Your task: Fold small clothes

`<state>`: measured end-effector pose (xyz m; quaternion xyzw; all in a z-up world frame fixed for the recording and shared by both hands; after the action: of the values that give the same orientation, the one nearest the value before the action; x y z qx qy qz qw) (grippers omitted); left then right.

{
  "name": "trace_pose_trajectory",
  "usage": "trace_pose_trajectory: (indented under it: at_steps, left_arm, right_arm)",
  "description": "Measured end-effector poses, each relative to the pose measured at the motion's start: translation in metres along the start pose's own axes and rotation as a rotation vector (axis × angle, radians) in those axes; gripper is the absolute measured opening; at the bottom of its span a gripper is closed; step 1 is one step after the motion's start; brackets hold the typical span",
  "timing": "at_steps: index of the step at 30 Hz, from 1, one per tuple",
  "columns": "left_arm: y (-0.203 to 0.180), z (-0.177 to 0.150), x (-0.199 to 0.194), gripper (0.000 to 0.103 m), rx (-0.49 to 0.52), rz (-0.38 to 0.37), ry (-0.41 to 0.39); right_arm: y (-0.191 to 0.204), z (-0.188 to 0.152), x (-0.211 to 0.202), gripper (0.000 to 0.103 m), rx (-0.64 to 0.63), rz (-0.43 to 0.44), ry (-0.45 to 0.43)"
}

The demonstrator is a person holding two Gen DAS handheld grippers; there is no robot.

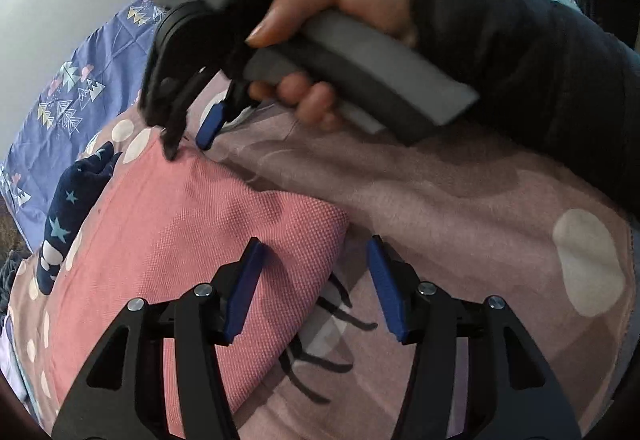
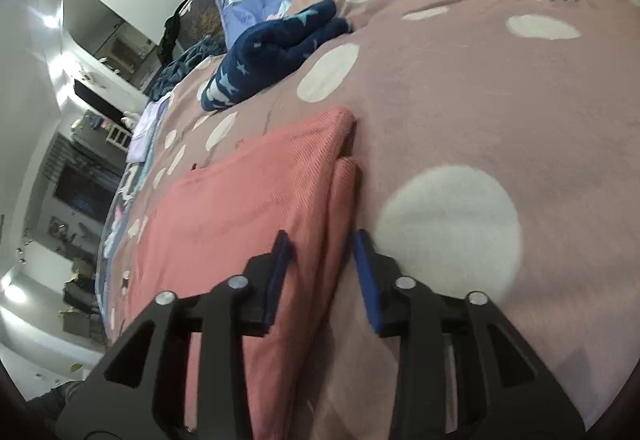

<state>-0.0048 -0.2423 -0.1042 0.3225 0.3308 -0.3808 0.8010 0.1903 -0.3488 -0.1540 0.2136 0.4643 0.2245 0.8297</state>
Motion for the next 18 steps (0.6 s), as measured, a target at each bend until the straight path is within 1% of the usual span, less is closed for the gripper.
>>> trace_pose_trajectory:
  at_steps: [4,9,10,11,12,14,16,18]
  left_arm:
    - [0.003,-0.003,0.003,0.055,-0.012,0.020,0.027]
    - [0.010,0.004,0.007,0.054,-0.019,0.074,0.031]
    - [0.012,0.005,0.008,0.051,-0.017,0.080,0.029]
    - [0.012,0.006,0.008,0.031,-0.016,0.082,0.026]
    - [0.011,0.007,0.008,0.009,-0.020,0.071,0.026]
    - [0.016,0.010,0.003,0.008,-0.048,0.040,0.008]
    - [0.017,0.012,-0.003,0.008,-0.065,0.016,-0.006]
    - [0.019,0.011,-0.003,0.007,-0.084,-0.017,0.002]
  right_arm:
    - [-0.008,-0.002,0.005,0.036,-0.004,0.052,-0.039]
    - [-0.007,-0.005,0.002,0.036,-0.022,0.059,-0.047]
    - [-0.007,-0.004,0.003,0.037,-0.022,0.059,-0.046]
    - [-0.008,-0.003,0.002,0.037,-0.019,0.064,-0.046]
    - [-0.009,-0.003,0.002,0.038,-0.015,0.072,-0.046]
    - [-0.011,-0.002,0.001,0.041,0.000,0.096,-0.043]
    - [-0.011,0.000,0.003,0.051,0.008,0.119,-0.037]
    - [-0.007,0.005,0.007,0.055,0.008,0.146,-0.027]
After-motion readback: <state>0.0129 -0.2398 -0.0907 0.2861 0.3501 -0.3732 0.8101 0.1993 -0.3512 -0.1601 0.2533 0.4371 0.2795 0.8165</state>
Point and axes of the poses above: each gripper's, at about its wrist camera, not at the fingertips, and x roughly the way its jaws point, y to its left, z to its top, the point moved 3 cm from there along x, roughly the way its jaws point
